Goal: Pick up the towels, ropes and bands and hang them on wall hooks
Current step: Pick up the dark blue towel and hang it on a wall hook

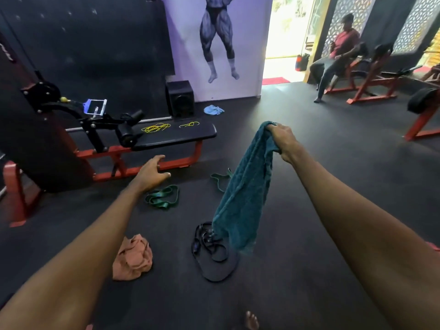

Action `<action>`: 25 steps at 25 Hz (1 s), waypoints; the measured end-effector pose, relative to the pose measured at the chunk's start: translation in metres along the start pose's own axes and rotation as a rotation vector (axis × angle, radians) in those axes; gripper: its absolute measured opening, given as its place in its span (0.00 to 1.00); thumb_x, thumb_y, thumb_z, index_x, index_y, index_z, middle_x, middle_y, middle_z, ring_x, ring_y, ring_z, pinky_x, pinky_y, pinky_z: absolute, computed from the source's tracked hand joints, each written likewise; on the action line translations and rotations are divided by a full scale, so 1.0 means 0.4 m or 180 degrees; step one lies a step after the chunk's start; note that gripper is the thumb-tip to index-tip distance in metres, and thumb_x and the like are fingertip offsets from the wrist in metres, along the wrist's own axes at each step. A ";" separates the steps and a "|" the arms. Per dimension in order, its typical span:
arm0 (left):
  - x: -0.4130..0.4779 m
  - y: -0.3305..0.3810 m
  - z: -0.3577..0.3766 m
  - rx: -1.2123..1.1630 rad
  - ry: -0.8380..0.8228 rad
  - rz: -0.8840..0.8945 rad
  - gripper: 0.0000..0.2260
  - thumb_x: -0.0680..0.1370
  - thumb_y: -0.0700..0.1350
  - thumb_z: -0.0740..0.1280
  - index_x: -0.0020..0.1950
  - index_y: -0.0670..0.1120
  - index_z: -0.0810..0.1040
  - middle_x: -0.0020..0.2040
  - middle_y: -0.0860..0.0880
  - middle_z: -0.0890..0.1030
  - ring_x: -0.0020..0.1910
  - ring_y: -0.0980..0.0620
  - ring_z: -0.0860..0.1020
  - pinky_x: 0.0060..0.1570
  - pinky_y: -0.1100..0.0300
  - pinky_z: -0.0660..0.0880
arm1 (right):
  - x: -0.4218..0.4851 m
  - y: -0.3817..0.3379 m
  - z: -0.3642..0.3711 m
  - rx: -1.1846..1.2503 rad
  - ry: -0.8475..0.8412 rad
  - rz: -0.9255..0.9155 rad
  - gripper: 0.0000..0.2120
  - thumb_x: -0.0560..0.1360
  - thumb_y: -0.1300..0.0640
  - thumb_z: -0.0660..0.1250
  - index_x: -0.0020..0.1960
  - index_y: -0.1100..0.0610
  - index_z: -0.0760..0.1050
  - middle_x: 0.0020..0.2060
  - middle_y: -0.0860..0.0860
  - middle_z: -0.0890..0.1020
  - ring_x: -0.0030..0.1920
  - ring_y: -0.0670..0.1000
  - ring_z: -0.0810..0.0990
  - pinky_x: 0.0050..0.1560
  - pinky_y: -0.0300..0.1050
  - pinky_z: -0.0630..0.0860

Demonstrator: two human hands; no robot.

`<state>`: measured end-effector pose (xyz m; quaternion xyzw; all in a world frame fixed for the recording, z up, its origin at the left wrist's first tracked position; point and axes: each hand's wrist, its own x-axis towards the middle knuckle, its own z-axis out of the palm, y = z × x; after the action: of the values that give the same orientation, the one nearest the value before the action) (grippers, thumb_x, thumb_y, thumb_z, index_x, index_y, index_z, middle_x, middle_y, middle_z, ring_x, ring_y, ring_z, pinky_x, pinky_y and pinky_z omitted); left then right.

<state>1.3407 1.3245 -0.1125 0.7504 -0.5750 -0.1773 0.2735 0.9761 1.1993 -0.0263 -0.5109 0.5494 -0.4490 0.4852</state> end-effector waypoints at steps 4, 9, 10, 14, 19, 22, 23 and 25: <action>0.274 0.057 0.057 0.0112 0.0010 0.0001 0.32 0.74 0.43 0.73 0.75 0.45 0.65 0.70 0.41 0.72 0.67 0.45 0.74 0.63 0.53 0.71 | 0.288 -0.002 -0.018 -0.0408 0.0024 -0.0338 0.10 0.78 0.52 0.63 0.50 0.55 0.80 0.48 0.55 0.83 0.47 0.56 0.81 0.52 0.52 0.80; 0.622 0.174 0.161 0.0109 -0.0045 -0.0131 0.33 0.74 0.44 0.73 0.76 0.44 0.64 0.72 0.42 0.70 0.68 0.45 0.73 0.65 0.53 0.70 | 0.670 -0.012 -0.063 -0.1278 0.0153 -0.0443 0.18 0.76 0.47 0.59 0.55 0.60 0.76 0.50 0.58 0.81 0.51 0.60 0.79 0.50 0.52 0.75; 0.681 0.202 0.178 0.0062 -0.0012 -0.0130 0.32 0.74 0.43 0.73 0.76 0.43 0.64 0.73 0.42 0.70 0.68 0.45 0.72 0.65 0.53 0.69 | 0.740 -0.012 -0.070 -0.1305 0.0041 -0.0394 0.20 0.74 0.46 0.59 0.56 0.60 0.76 0.51 0.58 0.81 0.52 0.61 0.79 0.51 0.53 0.76; 0.938 0.312 0.262 -0.0034 0.0115 -0.0099 0.31 0.75 0.43 0.72 0.76 0.45 0.64 0.72 0.42 0.71 0.69 0.45 0.72 0.63 0.55 0.69 | 1.040 -0.012 -0.098 -0.1131 -0.0288 -0.0215 0.22 0.67 0.41 0.61 0.50 0.57 0.79 0.47 0.57 0.83 0.49 0.60 0.82 0.53 0.59 0.81; 1.281 0.389 0.362 -0.0083 0.0164 -0.0041 0.31 0.75 0.44 0.72 0.76 0.46 0.64 0.72 0.42 0.70 0.68 0.46 0.72 0.58 0.58 0.69 | 1.368 -0.039 -0.109 -0.1334 -0.0560 -0.0250 0.14 0.69 0.47 0.63 0.44 0.56 0.81 0.42 0.57 0.85 0.44 0.59 0.84 0.48 0.59 0.83; 1.500 0.419 0.408 -0.0138 0.0167 -0.0130 0.32 0.74 0.43 0.72 0.76 0.45 0.64 0.71 0.42 0.70 0.67 0.46 0.72 0.60 0.56 0.71 | 1.603 -0.063 -0.105 -0.1345 -0.0583 -0.0329 0.14 0.70 0.50 0.64 0.46 0.59 0.81 0.44 0.59 0.84 0.46 0.59 0.84 0.49 0.59 0.83; 1.571 0.431 0.417 -0.0102 0.0162 -0.0156 0.32 0.74 0.42 0.72 0.76 0.44 0.64 0.71 0.42 0.70 0.67 0.45 0.73 0.62 0.55 0.70 | 1.676 -0.081 -0.104 -0.1363 -0.0583 -0.0314 0.13 0.71 0.51 0.65 0.48 0.60 0.80 0.45 0.58 0.83 0.46 0.58 0.83 0.49 0.57 0.82; 1.705 0.456 0.423 -0.0089 0.0260 -0.0224 0.31 0.74 0.42 0.72 0.75 0.43 0.64 0.72 0.43 0.71 0.67 0.45 0.73 0.61 0.57 0.69 | 1.822 -0.123 -0.106 -0.1217 -0.0591 -0.0354 0.12 0.74 0.55 0.65 0.52 0.61 0.78 0.45 0.56 0.80 0.44 0.54 0.79 0.45 0.52 0.80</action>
<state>1.2909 0.6005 -0.1004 0.7729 -0.5341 -0.1640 0.3008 0.9353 0.4688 -0.0263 -0.6624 0.5485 -0.3137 0.4025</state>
